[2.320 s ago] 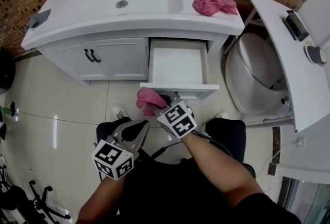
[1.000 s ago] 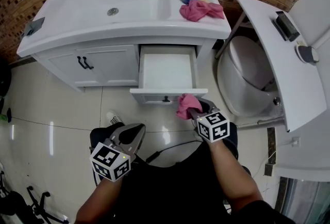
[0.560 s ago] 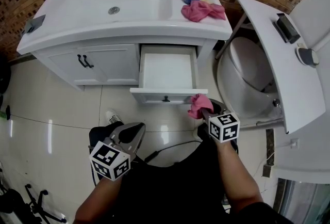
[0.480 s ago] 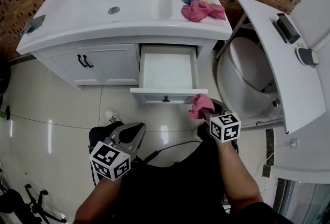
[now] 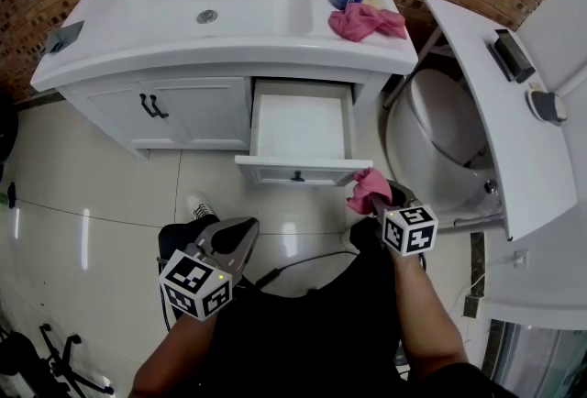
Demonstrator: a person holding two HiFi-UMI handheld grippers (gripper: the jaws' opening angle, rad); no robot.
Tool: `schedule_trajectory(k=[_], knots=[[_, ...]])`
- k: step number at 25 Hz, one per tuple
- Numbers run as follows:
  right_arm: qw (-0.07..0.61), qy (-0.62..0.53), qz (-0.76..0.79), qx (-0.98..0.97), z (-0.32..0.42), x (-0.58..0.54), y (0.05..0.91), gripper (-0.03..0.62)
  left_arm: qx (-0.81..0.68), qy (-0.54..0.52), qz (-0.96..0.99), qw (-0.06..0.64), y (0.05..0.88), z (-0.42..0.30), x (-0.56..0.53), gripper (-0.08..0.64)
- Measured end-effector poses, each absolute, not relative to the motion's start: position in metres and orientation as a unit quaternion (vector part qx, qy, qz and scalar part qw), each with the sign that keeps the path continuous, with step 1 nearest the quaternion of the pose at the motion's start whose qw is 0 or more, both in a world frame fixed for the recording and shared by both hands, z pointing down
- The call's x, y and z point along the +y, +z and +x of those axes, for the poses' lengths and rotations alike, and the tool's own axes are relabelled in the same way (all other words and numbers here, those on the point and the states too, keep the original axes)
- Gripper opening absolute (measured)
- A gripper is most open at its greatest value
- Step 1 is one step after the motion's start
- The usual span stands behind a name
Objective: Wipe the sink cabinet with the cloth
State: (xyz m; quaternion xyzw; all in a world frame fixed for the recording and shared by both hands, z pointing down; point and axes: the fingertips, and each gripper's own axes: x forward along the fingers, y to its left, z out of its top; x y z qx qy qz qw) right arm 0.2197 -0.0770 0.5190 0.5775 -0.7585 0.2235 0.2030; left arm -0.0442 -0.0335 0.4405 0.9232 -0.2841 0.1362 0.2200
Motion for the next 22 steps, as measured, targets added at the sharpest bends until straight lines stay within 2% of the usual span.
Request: schedule_trajectory(k=[9, 16, 22], knots=[[0.195, 0.216, 0.547, -0.785, 0.181, -0.067, 0.499, 0.095, -0.288, 0.126, 0.923, 0.220, 0.439, -0.050, -0.038, 0.005], [0.151, 0.186, 0.465, -0.852, 0.066, -0.095, 0.454, 0.095, -0.294, 0.119, 0.923, 0.217, 0.434, -0.059, -0.042, 0.005], [0.147, 0.163, 0.404, -0.888, -0.019, -0.131, 0.438, 0.095, -0.298, 0.120, 0.921, 0.218, 0.434, -0.065, -0.041, 0.005]])
